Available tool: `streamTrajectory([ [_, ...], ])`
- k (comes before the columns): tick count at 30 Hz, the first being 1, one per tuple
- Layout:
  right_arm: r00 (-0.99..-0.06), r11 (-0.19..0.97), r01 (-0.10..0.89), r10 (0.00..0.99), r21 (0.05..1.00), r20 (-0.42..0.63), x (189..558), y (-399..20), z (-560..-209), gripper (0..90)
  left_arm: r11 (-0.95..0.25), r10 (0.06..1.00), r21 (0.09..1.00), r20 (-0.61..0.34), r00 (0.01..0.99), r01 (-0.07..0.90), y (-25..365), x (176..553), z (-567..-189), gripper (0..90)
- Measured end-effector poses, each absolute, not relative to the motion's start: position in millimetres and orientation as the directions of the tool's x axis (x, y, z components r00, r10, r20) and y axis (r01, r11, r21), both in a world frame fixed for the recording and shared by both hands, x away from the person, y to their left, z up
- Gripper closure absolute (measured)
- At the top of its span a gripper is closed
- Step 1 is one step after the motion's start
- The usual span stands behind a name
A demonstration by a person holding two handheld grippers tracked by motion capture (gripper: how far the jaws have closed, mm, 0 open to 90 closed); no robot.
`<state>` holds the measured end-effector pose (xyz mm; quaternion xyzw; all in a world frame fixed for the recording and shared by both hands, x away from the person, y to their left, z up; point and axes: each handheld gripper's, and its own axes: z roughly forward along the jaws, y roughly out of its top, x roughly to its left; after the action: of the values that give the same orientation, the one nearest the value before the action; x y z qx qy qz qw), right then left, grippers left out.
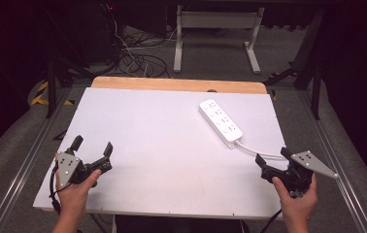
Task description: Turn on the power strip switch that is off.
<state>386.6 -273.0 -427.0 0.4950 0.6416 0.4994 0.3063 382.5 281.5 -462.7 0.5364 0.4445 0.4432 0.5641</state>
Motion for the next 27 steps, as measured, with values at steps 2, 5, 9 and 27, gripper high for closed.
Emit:
streamTrajectory([
  [2,-0.317,0.01,0.323,0.943,0.946,0.098,385.6,-271.6,-425.5,7.6,0.031,0.977,0.999,-0.025,0.212,-0.025,281.3,382.6,-462.5,2.3],
  [5,-0.318,0.016,0.318,0.944,0.948,0.091,384.6,-268.9,-424.3,9.6,0.031,0.976,0.999,-0.025,0.215,-0.024,281.2,382.8,-462.6,2.3],
  [9,-0.329,0.02,0.308,0.94,0.951,0.087,382.7,-266.3,-422.2,14.1,0.03,0.976,0.999,-0.024,0.217,-0.025,281.1,383.1,-462.6,2.4],
  [27,-0.349,0.035,0.243,0.935,0.969,0.054,376.9,-271.6,-412.9,88.0,0.021,0.972,1.0,-0.016,0.233,-0.021,276.8,386.4,-462.5,3.4],
])
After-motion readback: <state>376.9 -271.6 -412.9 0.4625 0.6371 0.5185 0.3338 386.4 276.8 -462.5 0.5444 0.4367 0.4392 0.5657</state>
